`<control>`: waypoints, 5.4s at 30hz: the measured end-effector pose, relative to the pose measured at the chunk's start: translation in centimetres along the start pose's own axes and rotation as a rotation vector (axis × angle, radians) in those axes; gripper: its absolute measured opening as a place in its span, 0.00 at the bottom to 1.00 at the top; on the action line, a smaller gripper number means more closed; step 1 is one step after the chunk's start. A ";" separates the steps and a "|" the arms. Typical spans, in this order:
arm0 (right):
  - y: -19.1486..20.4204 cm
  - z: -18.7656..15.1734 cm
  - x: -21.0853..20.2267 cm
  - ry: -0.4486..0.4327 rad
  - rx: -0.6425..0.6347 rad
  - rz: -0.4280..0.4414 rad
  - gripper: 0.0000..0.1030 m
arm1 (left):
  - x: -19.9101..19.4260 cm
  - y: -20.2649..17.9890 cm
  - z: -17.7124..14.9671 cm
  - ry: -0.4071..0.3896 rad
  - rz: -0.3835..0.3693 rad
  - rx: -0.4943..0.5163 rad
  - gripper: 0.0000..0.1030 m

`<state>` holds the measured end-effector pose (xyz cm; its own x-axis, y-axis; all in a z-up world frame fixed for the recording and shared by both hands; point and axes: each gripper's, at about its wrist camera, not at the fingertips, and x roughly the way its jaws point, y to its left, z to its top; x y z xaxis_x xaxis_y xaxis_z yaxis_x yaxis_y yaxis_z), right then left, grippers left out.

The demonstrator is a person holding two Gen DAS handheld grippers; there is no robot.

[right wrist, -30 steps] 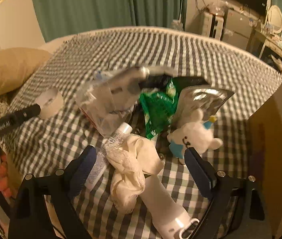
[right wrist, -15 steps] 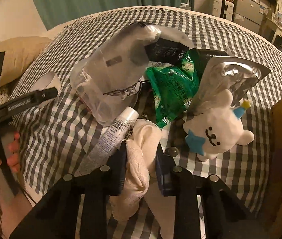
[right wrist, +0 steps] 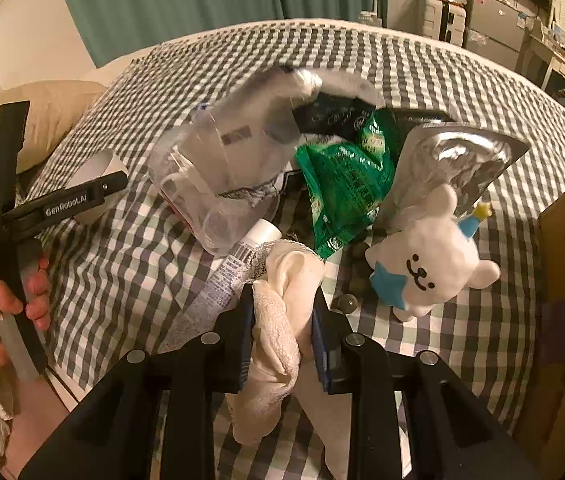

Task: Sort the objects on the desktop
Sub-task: 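Grasp the white tape roll with the left tool while the right tool grasps the white cloth, then carry the tape roll and cloth into the cardboard box and release, then move both tools back over the remaining items on the bed, then grasp the toothpaste tube with the left tool while the right tool grasps the white cylinder, then carry the tube and white cylinder into the cardboard box and release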

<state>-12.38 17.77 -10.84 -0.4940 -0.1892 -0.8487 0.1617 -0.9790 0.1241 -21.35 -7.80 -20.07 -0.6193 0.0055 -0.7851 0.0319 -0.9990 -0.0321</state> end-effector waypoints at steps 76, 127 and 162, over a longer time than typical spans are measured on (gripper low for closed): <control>-16.0 -3.1 -25.8 -0.432 0.276 -0.152 0.70 | -23.3 -24.2 -0.6 -0.210 -0.284 0.285 1.00; -1.7 -4.1 2.5 0.329 0.054 -0.075 0.69 | -3.1 -15.7 -7.8 0.059 -0.234 0.231 0.27; -7.3 -3.5 -18.8 -0.267 0.268 -0.071 0.47 | -23.7 -19.1 -6.4 -0.200 -0.552 0.301 0.14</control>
<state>-1.29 28.76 2.40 -0.7065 -0.0985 -0.7009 -0.0924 -0.9690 0.2293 -2.22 11.46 -4.80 -0.6166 0.5412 -0.5718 -0.5348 -0.8209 -0.2002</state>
